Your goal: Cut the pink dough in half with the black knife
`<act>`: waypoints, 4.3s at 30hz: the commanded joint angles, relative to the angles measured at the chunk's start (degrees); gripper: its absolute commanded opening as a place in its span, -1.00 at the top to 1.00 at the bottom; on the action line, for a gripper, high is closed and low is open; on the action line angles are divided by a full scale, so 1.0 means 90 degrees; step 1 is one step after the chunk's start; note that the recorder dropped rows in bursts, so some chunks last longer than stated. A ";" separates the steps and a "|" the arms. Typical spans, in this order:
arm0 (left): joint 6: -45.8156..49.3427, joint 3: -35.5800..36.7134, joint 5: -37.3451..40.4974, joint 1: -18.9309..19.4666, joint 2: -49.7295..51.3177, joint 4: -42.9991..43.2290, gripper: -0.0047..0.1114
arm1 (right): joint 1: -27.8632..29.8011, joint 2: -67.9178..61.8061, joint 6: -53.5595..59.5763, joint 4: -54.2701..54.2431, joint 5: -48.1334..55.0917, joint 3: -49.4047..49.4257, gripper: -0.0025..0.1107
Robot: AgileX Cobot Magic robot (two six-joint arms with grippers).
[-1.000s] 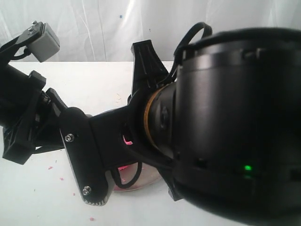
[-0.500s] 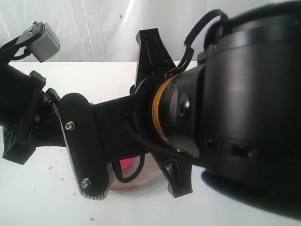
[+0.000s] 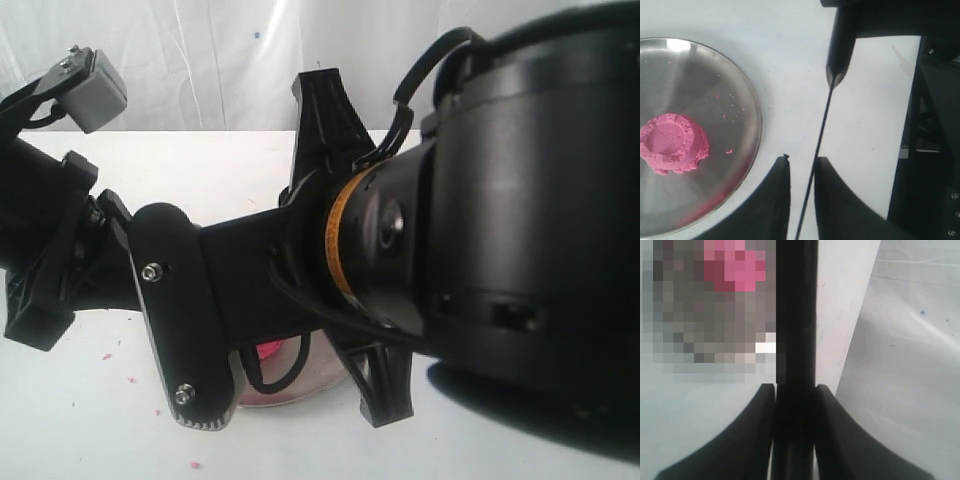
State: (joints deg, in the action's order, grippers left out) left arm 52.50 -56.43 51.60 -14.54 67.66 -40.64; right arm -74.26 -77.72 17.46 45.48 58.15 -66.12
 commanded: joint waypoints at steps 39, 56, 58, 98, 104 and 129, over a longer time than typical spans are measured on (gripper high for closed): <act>0.0000 -0.0022 0.0126 0.0011 -0.0033 0.1291 0.92 | 0.1256 0.1079 -0.1097 -0.2457 -0.0825 0.0018 0.32; 0.0712 -0.0022 0.0611 0.0011 -0.0410 0.0837 0.92 | 0.3745 0.0370 0.3604 -0.7489 -0.0661 0.0319 0.32; 0.0772 -0.0022 0.0611 0.0011 -0.0410 0.0774 0.92 | 0.3818 0.0304 0.3885 -0.7715 -0.0577 0.0319 0.32; 0.0850 -0.0022 0.0402 0.0011 -0.0410 0.0539 0.92 | 0.3832 -0.0128 0.4747 -0.8228 -0.1527 0.0943 0.33; 0.0850 -0.0022 0.0402 0.0011 -0.0410 0.0539 0.92 | 0.3832 -0.0128 0.4730 -0.8228 -0.1566 0.0943 0.46; 0.0726 -0.0022 0.0040 0.0011 -0.0410 0.0521 0.31 | 0.3832 -0.0073 0.3431 -0.6556 -0.1159 0.0918 0.96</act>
State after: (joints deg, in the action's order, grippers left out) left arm 60.08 -56.43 51.92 -14.56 64.33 -34.64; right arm -40.11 -78.96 53.48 -18.59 47.19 -57.94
